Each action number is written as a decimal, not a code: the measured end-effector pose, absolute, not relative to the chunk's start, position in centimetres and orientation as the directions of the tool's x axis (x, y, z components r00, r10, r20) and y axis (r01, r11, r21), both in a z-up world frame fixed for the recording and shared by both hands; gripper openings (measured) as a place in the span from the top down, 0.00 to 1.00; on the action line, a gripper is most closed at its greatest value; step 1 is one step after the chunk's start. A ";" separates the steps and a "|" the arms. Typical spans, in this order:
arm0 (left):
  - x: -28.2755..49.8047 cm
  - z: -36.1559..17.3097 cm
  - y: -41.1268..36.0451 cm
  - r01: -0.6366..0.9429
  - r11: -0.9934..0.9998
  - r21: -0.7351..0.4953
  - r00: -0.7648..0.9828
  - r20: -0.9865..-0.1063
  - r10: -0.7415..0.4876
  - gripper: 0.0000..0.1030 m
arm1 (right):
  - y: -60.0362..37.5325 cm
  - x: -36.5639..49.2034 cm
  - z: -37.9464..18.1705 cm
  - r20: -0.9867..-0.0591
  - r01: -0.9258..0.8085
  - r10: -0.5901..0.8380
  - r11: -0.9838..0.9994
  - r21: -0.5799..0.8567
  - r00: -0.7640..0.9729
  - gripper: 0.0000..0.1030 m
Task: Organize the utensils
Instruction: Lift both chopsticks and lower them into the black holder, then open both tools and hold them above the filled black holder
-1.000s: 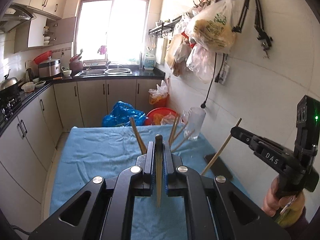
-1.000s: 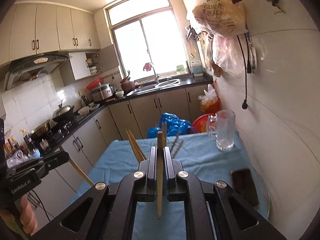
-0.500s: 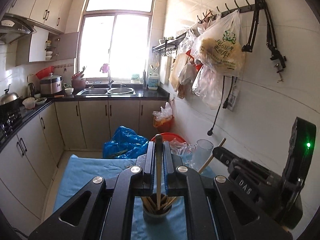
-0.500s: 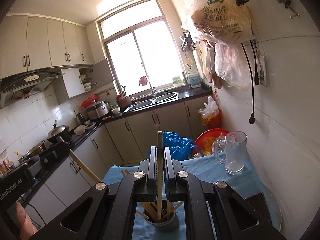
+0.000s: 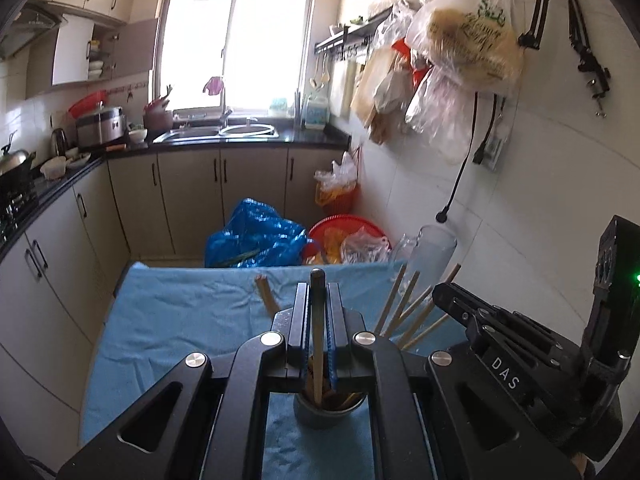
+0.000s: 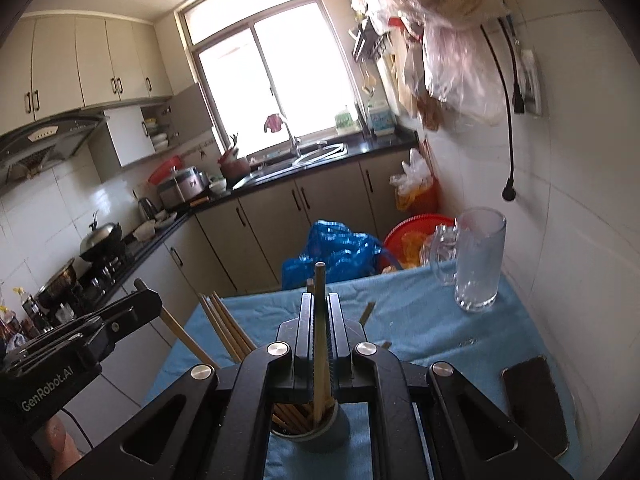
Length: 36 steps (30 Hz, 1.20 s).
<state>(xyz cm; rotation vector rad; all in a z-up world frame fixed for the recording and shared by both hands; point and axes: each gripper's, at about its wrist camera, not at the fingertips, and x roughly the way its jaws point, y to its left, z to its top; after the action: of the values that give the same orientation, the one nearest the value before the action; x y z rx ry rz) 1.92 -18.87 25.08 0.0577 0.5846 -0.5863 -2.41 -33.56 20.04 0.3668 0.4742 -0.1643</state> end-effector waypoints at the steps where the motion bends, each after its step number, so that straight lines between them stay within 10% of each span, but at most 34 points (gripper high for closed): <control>1: 1.9 24.8 -18.9 0.538 0.836 -0.109 0.675 -0.539 -0.504 0.93 | -33.5 -2.3 19.7 -0.480 0.237 -0.066 0.922 0.305 0.875 0.94; 36: -0.6 21.3 -17.9 0.477 0.879 0.008 0.730 -0.560 -0.392 0.92 | -33.1 -2.1 17.0 -0.520 0.242 -0.048 0.918 0.313 0.853 0.94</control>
<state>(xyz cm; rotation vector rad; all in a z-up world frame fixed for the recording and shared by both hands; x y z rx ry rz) -0.59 -17.85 21.25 0.1553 0.5801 -0.4805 -2.15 -33.14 17.01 0.3811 0.5296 -0.1567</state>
